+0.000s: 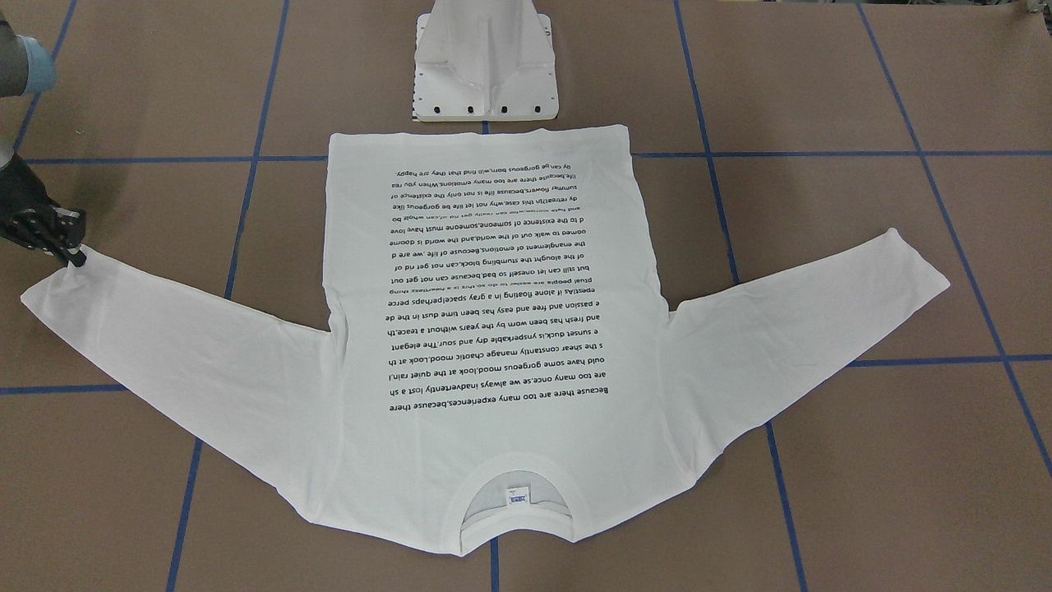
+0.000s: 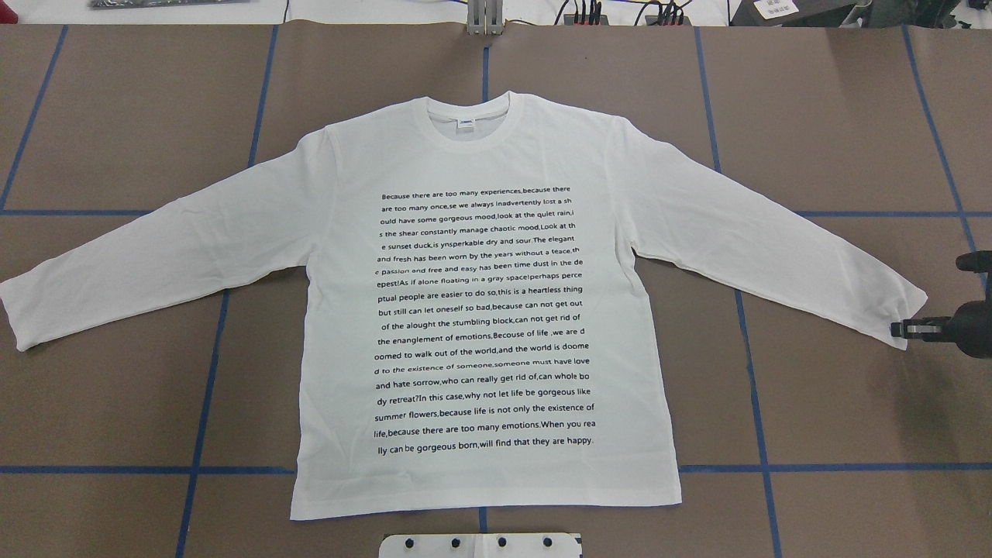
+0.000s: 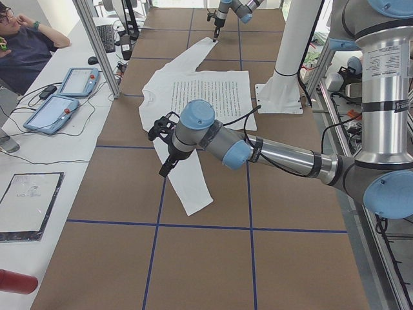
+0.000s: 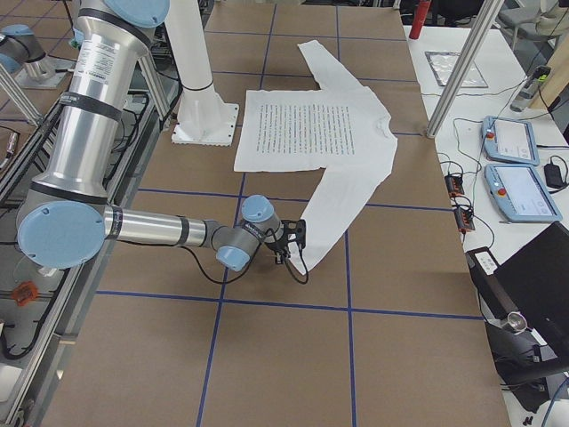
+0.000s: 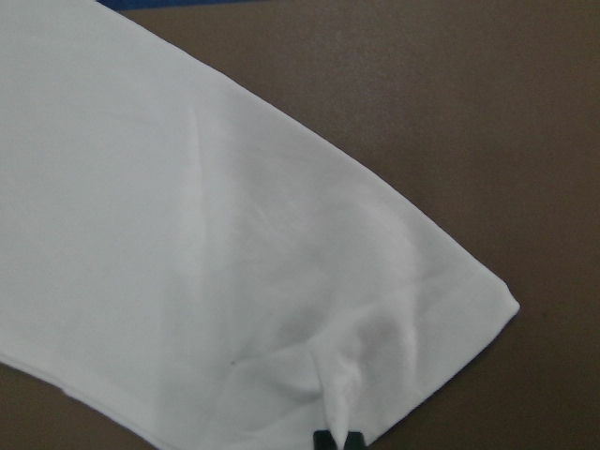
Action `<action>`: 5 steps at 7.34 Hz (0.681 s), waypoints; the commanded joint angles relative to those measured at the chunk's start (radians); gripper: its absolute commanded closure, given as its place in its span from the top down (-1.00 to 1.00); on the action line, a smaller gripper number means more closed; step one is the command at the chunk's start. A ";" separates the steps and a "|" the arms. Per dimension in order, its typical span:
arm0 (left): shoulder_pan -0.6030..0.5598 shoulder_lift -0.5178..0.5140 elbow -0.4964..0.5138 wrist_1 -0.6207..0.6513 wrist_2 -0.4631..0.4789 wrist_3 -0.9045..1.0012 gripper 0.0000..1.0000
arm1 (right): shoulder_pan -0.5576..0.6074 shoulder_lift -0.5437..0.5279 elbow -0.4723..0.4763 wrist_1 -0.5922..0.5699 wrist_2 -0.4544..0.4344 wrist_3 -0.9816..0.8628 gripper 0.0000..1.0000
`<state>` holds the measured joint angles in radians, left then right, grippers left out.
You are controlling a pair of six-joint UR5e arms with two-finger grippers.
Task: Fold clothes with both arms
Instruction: 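Grasp the sleeve cuff nearest the right gripper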
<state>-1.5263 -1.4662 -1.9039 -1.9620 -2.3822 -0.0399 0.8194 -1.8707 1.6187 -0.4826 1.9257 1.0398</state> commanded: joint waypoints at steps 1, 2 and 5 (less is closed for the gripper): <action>0.000 0.001 0.005 0.000 0.001 0.000 1.00 | 0.056 0.002 0.062 -0.020 0.042 -0.020 -1.00; 0.000 0.000 0.008 0.000 0.002 0.000 1.00 | 0.119 0.019 0.075 -0.033 0.097 -0.046 -1.00; 0.000 0.000 0.013 0.000 0.000 0.000 1.00 | 0.216 0.233 0.243 -0.431 0.108 -0.075 -1.00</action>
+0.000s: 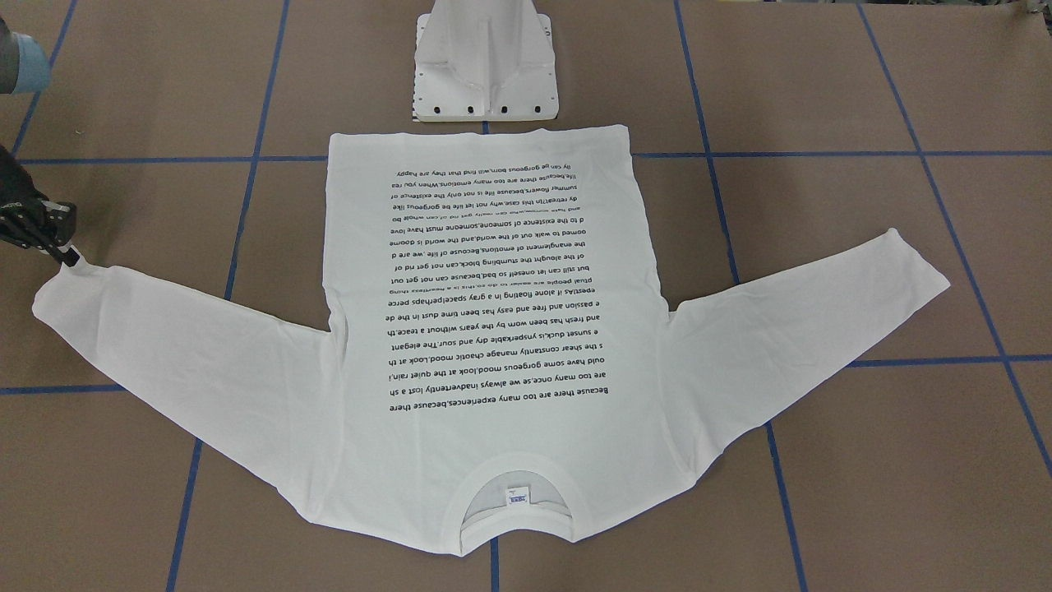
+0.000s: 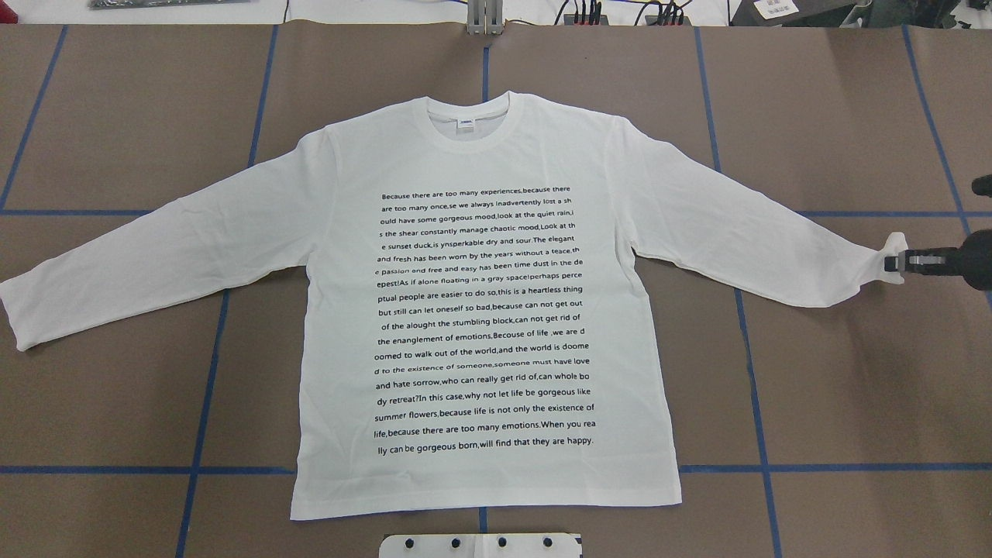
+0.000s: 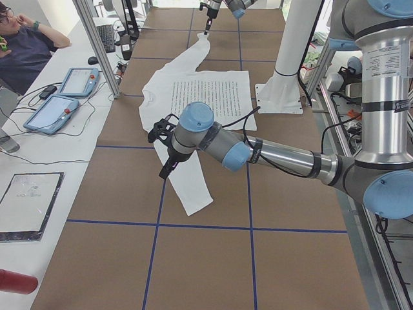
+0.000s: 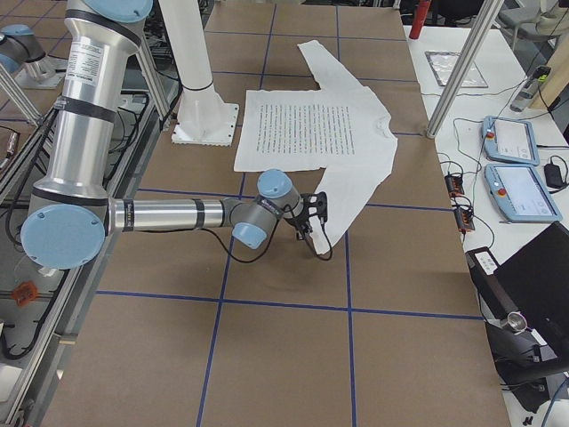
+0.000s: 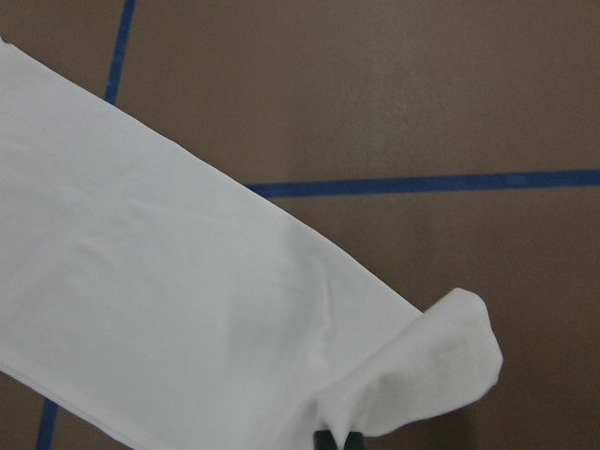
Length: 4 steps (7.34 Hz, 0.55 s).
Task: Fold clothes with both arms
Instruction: 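Grasp the sleeve cuff nearest the right gripper, then lift the cuff with the right gripper and carry it across the shirt body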
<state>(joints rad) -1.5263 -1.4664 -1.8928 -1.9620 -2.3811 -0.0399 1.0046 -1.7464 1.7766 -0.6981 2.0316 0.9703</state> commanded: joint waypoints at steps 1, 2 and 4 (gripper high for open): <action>0.000 0.001 0.003 0.000 -0.001 0.000 1.00 | 0.032 0.254 0.107 -0.389 -0.011 -0.004 -1.00; 0.000 0.000 0.006 0.000 -0.001 0.000 1.00 | -0.006 0.392 0.103 -0.526 -0.066 -0.002 -1.00; 0.002 0.000 0.011 0.000 -0.001 0.000 1.00 | -0.114 0.683 0.077 -0.827 -0.231 0.014 -1.00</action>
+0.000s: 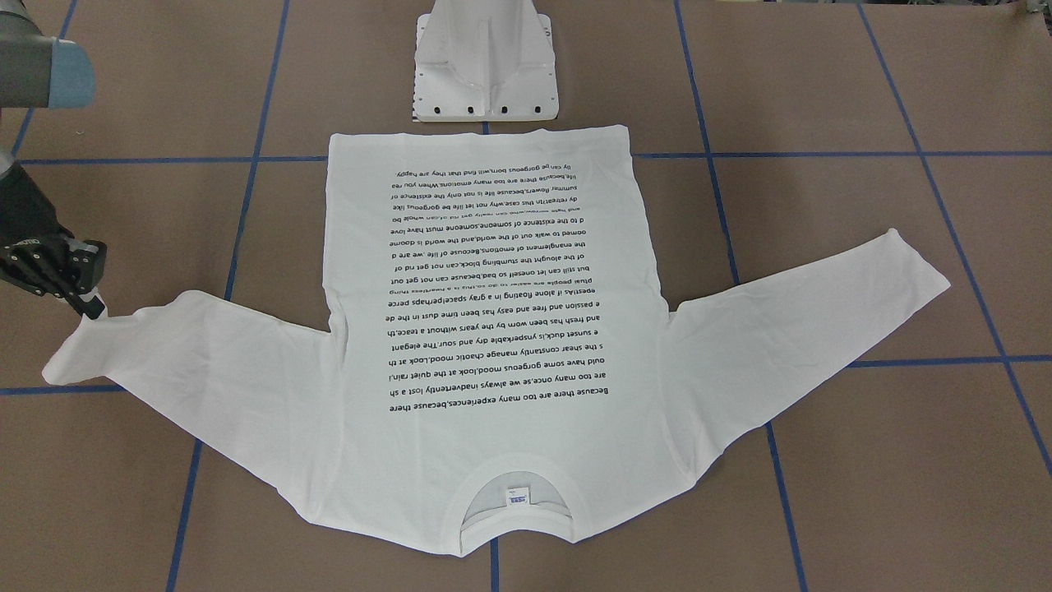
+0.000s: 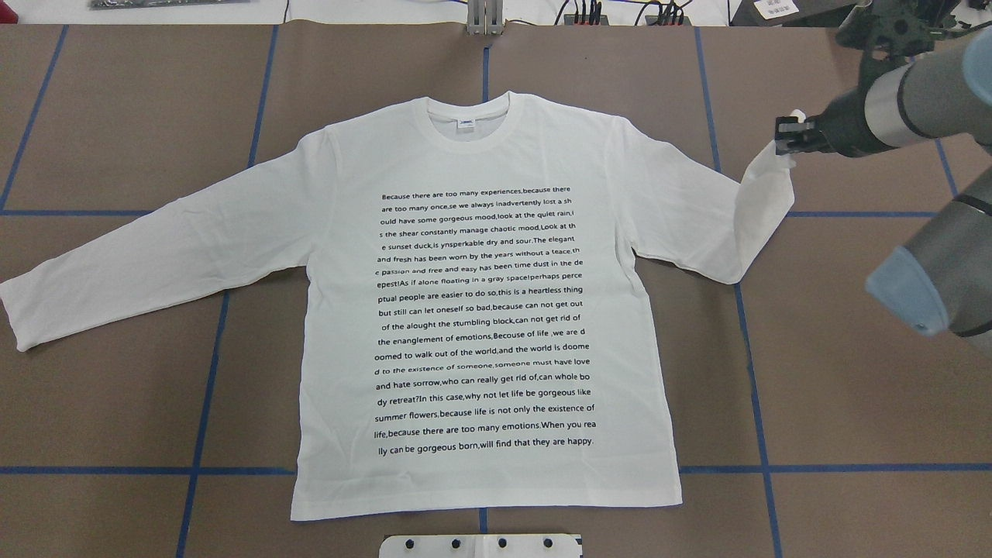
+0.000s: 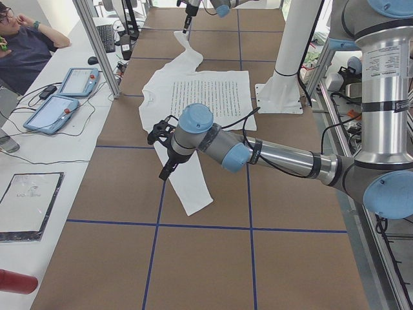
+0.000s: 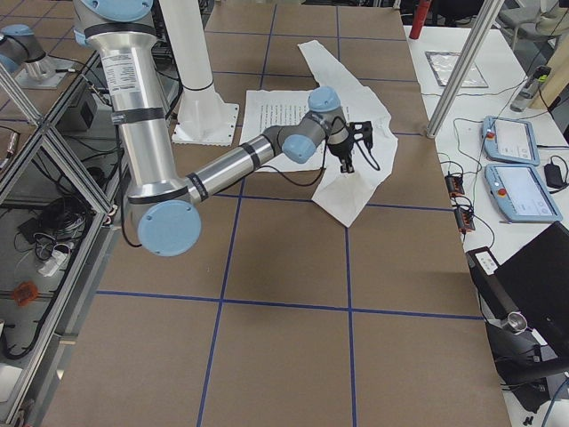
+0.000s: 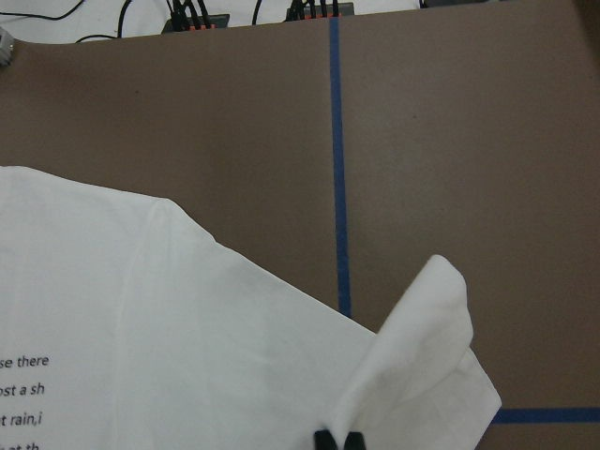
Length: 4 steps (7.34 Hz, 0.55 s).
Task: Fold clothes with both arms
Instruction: 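Lift the cuff with the right gripper and carry it across the shirt body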
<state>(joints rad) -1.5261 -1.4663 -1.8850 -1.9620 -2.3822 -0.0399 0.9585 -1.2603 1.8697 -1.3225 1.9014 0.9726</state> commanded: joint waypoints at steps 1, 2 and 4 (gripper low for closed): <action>0.001 -0.002 0.007 0.000 0.000 0.000 1.00 | -0.093 0.304 -0.038 -0.295 -0.143 0.017 -1.00; 0.001 -0.002 0.006 0.000 -0.002 -0.002 1.00 | -0.113 0.394 -0.093 -0.299 -0.150 0.052 -1.00; 0.001 -0.002 0.007 0.000 0.000 -0.002 1.00 | -0.223 0.648 -0.353 -0.294 -0.296 0.164 -1.00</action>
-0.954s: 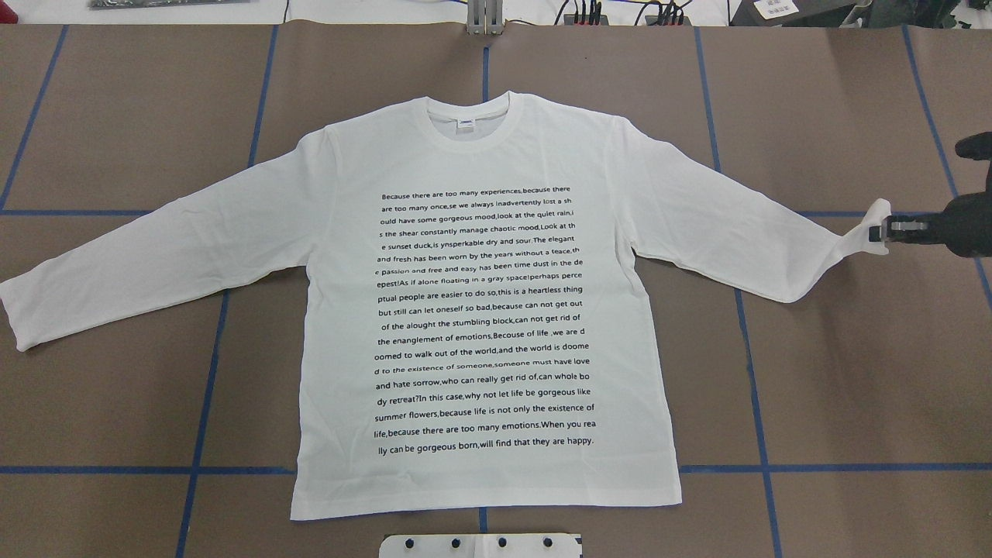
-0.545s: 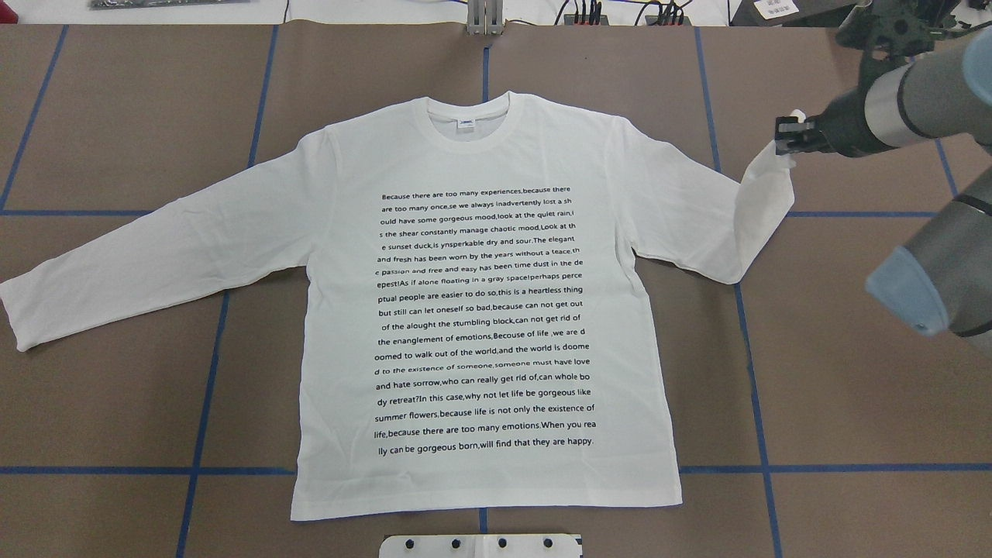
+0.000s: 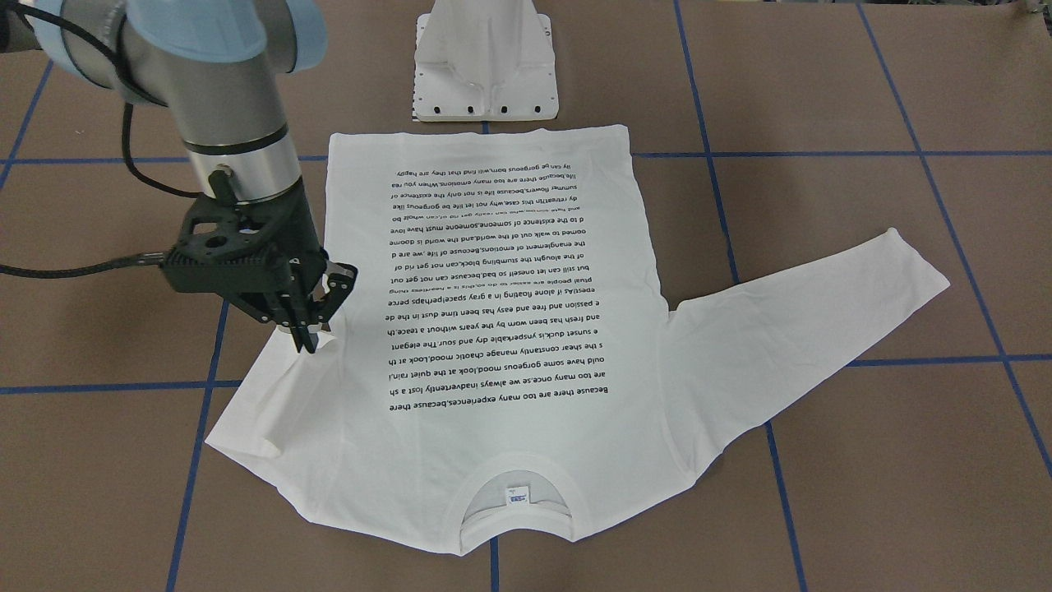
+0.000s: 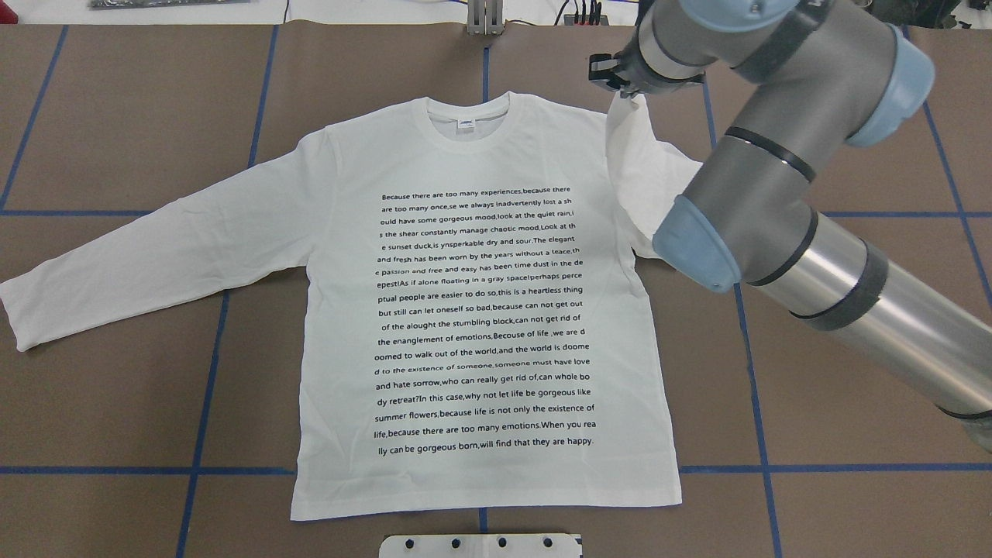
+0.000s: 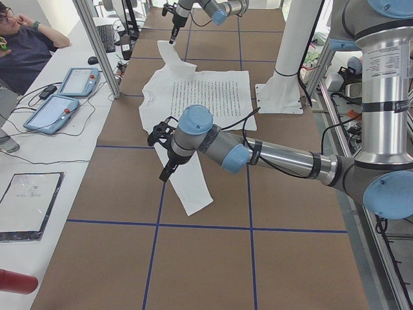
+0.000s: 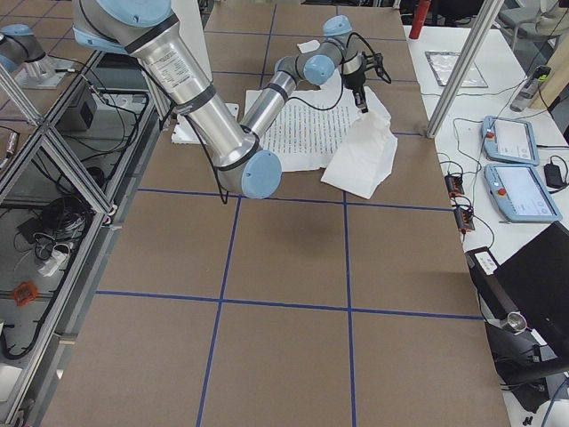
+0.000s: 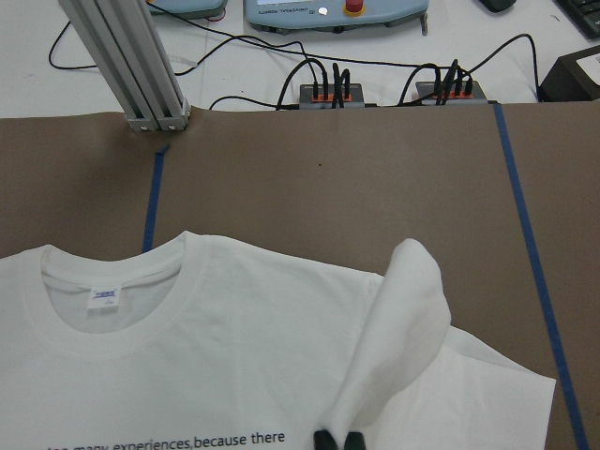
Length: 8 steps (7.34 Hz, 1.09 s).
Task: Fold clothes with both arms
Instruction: 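Lift the cuff with the right gripper and carry it across the shirt body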
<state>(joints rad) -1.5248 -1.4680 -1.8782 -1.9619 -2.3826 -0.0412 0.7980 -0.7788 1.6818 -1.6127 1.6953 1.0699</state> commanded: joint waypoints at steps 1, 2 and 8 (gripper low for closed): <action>0.000 0.000 0.002 0.000 0.002 -0.002 1.00 | -0.116 0.285 -0.297 -0.003 -0.127 0.152 -1.00; 0.000 0.000 0.001 0.000 0.000 -0.002 1.00 | -0.163 0.355 -0.403 0.043 -0.181 0.172 -1.00; -0.001 0.003 0.002 0.000 0.002 0.000 1.00 | -0.370 0.414 -0.556 0.157 -0.348 0.299 0.92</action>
<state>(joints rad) -1.5261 -1.4655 -1.8766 -1.9620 -2.3807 -0.0409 0.4464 -0.3819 1.1640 -1.4717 1.3538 1.3299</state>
